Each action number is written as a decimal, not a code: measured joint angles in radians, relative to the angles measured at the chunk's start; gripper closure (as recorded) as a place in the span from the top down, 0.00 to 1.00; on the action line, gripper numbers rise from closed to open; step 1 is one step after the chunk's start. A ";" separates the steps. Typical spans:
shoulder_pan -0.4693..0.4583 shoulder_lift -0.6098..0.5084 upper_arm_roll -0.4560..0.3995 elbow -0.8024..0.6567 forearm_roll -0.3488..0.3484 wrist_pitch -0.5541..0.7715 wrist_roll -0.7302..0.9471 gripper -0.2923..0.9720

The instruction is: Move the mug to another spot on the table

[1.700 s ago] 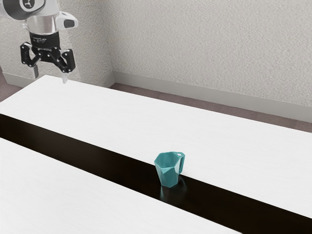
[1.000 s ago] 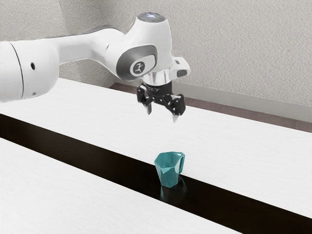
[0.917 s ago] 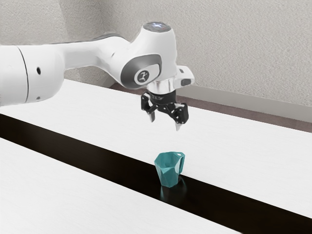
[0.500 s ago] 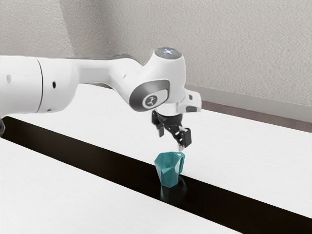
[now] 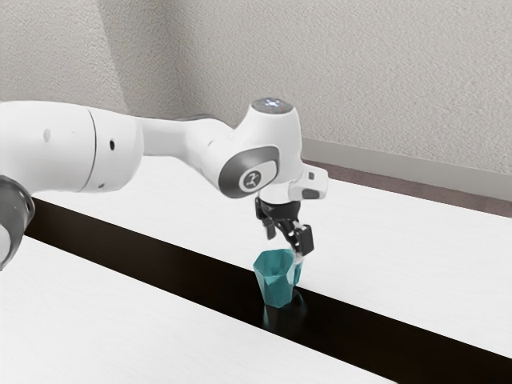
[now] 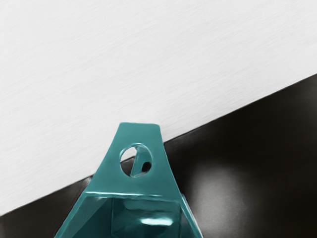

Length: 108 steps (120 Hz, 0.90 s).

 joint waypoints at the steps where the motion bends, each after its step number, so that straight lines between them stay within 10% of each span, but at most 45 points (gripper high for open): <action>1: 0.001 0.003 0.000 0.004 0.001 0.002 0.003 0.77; 108: 0.033 0.159 0.000 0.099 -0.022 0.149 0.149 0.77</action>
